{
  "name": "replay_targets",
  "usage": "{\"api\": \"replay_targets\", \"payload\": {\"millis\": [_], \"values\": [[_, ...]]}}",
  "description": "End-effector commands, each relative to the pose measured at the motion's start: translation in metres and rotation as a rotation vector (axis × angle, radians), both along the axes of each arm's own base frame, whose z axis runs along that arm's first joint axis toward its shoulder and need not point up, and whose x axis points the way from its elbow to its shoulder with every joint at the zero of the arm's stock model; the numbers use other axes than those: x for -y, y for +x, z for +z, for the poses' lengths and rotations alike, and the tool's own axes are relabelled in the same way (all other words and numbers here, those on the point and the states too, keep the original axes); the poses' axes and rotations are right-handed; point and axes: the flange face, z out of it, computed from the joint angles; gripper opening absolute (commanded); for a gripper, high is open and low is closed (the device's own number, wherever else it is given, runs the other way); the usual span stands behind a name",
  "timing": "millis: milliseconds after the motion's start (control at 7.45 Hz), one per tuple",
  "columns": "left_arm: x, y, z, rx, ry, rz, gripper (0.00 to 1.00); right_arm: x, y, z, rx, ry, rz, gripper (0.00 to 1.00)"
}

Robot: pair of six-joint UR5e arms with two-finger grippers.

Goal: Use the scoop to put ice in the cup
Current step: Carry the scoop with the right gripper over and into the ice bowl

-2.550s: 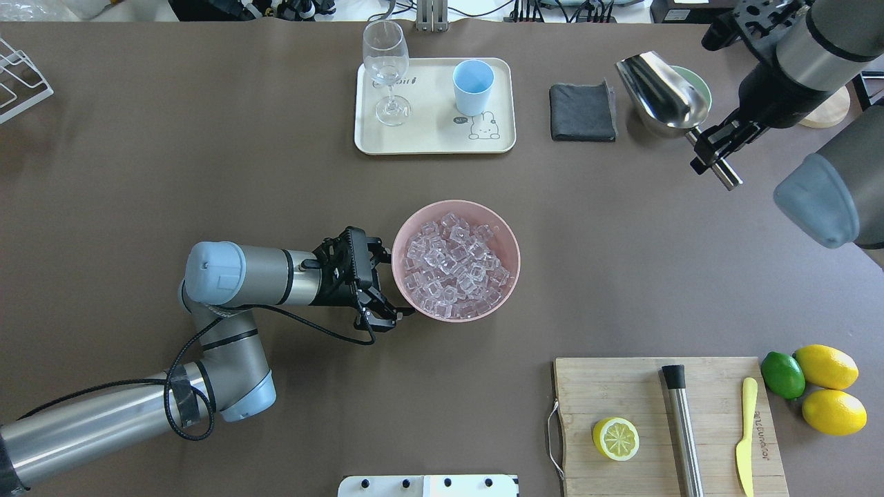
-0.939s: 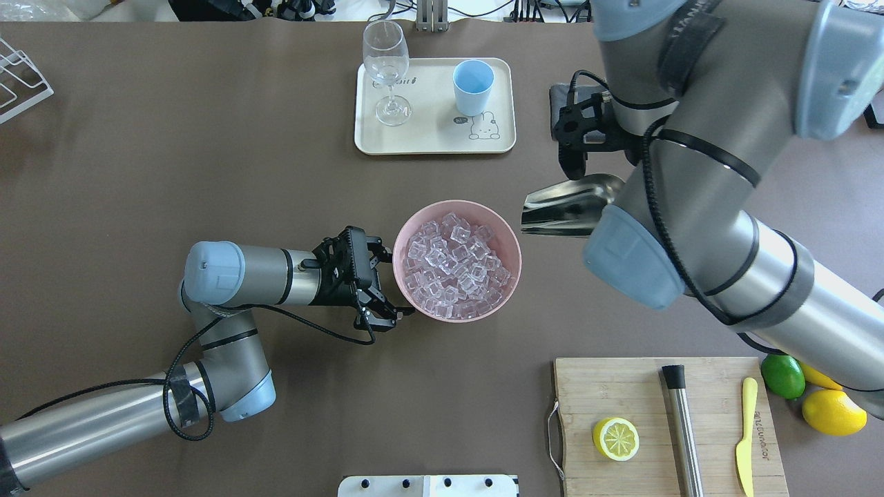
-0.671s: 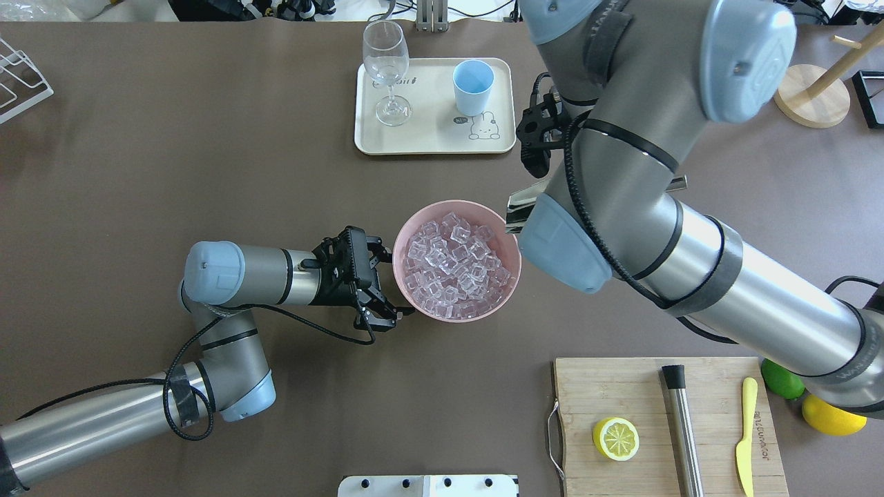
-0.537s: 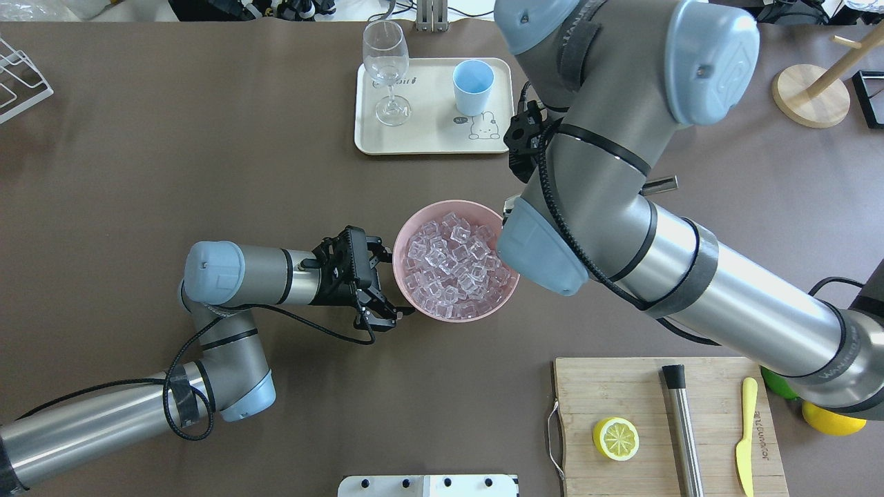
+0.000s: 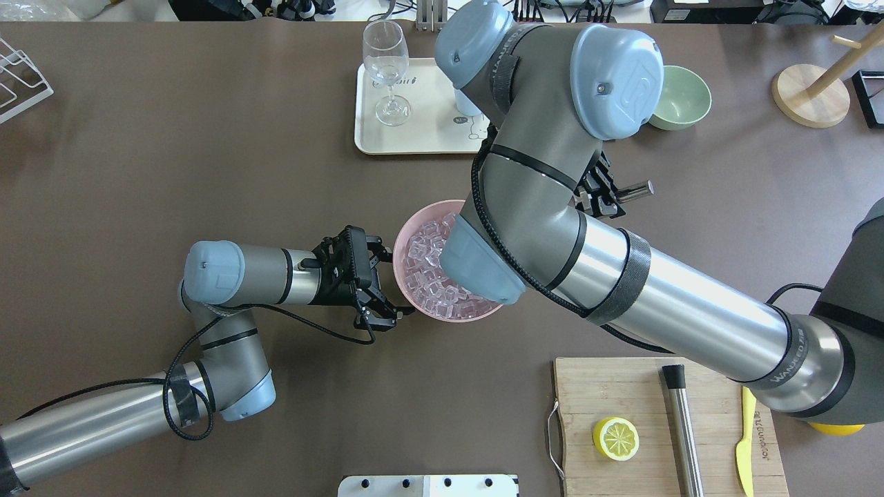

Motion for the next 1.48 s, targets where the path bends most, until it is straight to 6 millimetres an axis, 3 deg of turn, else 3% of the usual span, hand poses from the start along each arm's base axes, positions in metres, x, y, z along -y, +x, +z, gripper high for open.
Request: {"api": "replay_targets", "payload": {"millis": [0,671,939,1342], "values": [[0.000,0.000,0.000,-0.001,0.001,0.000,0.97,-0.015,-0.020,0.001,-0.034,0.008,-0.042,0.00],[0.000,-0.001,0.001,0.000,0.000,0.000,0.97,-0.016,-0.027,0.002,-0.085,0.011,-0.056,0.00],[0.000,-0.001,0.001,0.000,0.000,0.001,0.97,-0.023,-0.041,0.006,-0.108,0.008,-0.021,0.00],[0.000,-0.001,0.001,-0.001,0.001,0.001,0.97,-0.017,-0.063,-0.002,-0.133,-0.004,-0.031,0.00]]}}
